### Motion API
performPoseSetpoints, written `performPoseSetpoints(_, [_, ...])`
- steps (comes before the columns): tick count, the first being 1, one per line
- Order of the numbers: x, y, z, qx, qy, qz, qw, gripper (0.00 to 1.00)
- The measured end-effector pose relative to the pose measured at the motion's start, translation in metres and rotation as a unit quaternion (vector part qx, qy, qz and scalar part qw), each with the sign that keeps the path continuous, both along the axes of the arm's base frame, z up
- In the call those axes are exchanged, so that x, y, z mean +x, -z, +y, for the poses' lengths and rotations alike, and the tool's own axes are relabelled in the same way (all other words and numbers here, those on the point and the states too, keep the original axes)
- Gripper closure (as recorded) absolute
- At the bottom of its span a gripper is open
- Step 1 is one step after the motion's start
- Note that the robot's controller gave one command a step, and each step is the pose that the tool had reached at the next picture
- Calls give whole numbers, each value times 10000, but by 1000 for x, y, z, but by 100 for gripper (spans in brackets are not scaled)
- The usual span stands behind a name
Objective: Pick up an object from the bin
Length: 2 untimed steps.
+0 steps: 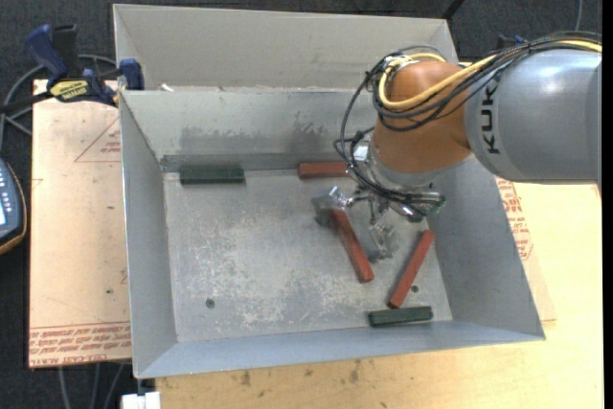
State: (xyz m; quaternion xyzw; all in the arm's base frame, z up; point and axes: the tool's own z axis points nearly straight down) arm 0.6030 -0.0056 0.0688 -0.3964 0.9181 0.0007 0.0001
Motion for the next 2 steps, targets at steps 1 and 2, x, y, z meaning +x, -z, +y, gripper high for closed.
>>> performPoseSetpoints(1, [1,-2,1,7,2,-16,10000,100])
performPoseSetpoints(2, [20,-185,17,3,104,-68,9999,100])
